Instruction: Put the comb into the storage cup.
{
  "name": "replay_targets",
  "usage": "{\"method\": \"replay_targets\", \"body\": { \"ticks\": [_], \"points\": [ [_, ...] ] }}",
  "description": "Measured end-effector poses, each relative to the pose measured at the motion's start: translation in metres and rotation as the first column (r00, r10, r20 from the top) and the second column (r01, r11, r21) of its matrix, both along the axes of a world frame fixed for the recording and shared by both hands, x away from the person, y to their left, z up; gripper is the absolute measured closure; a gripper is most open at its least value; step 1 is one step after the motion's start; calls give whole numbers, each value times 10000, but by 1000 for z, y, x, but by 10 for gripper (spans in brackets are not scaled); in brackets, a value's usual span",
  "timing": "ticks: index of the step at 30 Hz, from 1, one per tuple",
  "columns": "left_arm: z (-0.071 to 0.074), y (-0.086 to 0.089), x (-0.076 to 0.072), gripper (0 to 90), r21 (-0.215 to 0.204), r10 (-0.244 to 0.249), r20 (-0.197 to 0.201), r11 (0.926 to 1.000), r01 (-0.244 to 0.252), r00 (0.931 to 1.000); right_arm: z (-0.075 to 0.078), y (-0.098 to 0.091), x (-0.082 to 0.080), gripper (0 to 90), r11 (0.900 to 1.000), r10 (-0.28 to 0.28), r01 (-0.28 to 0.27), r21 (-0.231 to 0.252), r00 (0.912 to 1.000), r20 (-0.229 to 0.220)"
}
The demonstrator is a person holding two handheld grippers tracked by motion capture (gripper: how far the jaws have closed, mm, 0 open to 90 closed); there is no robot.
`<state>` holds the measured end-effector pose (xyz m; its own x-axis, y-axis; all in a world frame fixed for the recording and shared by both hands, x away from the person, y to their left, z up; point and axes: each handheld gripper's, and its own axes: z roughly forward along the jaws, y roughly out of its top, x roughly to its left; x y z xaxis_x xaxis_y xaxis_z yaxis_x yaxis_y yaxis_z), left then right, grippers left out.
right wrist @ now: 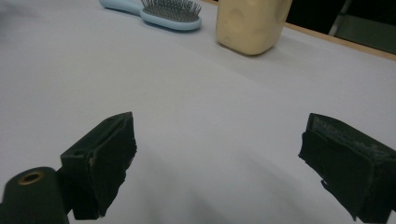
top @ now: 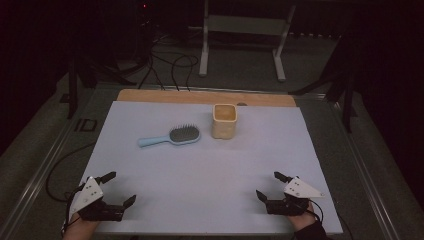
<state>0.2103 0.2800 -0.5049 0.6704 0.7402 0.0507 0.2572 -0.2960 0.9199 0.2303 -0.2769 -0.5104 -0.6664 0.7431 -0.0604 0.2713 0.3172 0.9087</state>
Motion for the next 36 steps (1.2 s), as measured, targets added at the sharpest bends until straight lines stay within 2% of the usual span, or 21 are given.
{"method": "replay_targets", "body": {
  "ticks": [14, 21, 24, 30, 32, 34, 36],
  "points": [
    [2, -4, 0, 0, 14, -287, -151, 9996, 287, 9995, 2, -1, -3, 99, 9999, 6, -8, 150, 9999, 105],
    [6, -8, 0, 0, 223, -442, -133, 9988, 445, 9989, 2, 0, -3, 99, 9999, -74, 72, 113, 9998, 162],
    [8, -8, 0, 0, -70, -570, -218, 9984, 568, 9981, 3, 0, -3, 99, 9998, -79, 77, 157, 9998, 184],
    [16, -12, 0, 0, 150, -741, -99, 9971, 742, 9972, 4, 1, -4, 99, 9999, -62, 60, 92, 9997, 239],
    [20, -13, 1, 0, 22, -873, -53, 9962, 873, 9962, 4, 0, -4, 99, 9999, -75, 71, 143, 9997, 249],
    [23, -12, 3, 0, -282, -881, -114, 9957, 877, 9960, 4, 0, -3, 99, 9998, -91, 88, 162, 9997, 226],
    [26, -13, 4, 0, -283, -966, -183, 9950, 960, 9952, 3, 0, -3, 99, 9998, -99, 96, 162, 9997, 220]
  ]
}}
